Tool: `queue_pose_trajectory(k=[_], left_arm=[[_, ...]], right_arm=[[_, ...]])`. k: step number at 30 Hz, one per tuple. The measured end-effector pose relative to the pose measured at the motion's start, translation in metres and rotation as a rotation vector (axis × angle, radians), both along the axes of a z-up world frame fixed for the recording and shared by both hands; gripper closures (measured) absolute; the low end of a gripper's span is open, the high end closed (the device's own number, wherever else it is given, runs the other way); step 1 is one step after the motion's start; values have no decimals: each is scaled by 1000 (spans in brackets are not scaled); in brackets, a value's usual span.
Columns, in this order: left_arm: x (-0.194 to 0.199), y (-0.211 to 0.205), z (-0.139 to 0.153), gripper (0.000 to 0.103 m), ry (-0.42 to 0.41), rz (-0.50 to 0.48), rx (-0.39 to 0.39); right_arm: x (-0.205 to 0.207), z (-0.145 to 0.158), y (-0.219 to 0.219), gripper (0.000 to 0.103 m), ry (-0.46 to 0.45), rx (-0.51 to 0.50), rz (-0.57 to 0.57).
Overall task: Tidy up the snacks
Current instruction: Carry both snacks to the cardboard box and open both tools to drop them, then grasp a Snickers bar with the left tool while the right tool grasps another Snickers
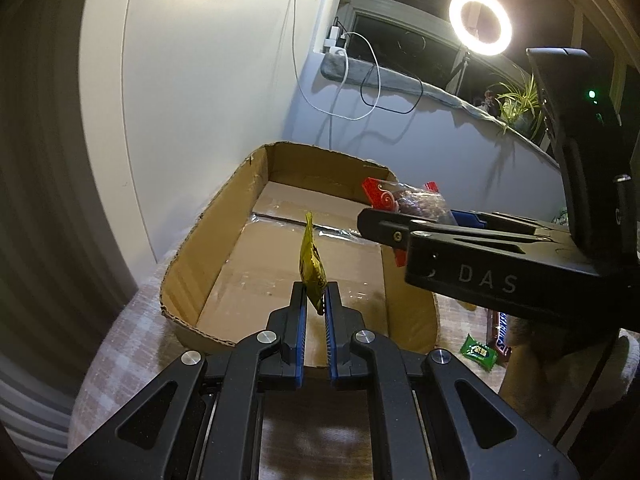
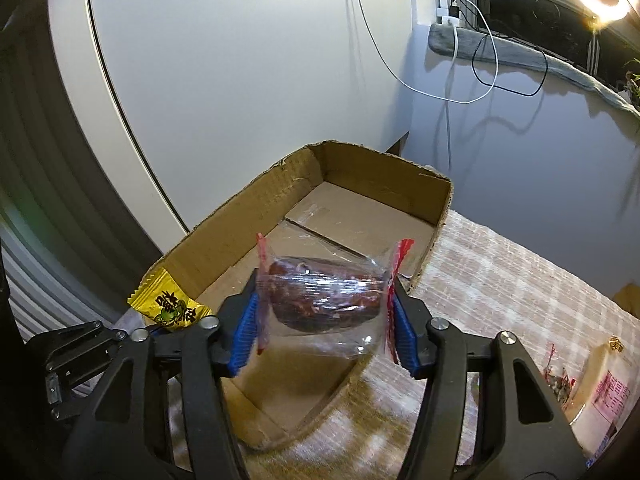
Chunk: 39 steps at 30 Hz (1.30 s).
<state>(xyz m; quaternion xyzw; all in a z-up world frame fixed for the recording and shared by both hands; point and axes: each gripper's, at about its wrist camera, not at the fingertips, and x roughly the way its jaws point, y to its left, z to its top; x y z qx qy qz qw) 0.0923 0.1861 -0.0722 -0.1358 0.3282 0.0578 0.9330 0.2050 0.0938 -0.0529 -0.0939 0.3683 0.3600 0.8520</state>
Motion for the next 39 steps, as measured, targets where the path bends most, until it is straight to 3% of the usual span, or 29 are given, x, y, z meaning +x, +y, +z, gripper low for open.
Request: queue_pose_trajectory(k=[6, 21, 30, 39], left_arm=[[0, 3, -1, 84, 2, 6, -2], [-9, -5, 10, 84, -23, 6, 6], [-12, -39, 18, 84, -38, -65, -18], [-10, -82, 14, 81, -17, -168, -25]], right_arm=[[0, 0, 3, 38, -8, -5, 2], [-7, 15, -28, 38, -22, 24, -43], [-19, 18, -88, 38, -19, 33, -132], [-27, 15, -185, 38, -22, 2, -298]])
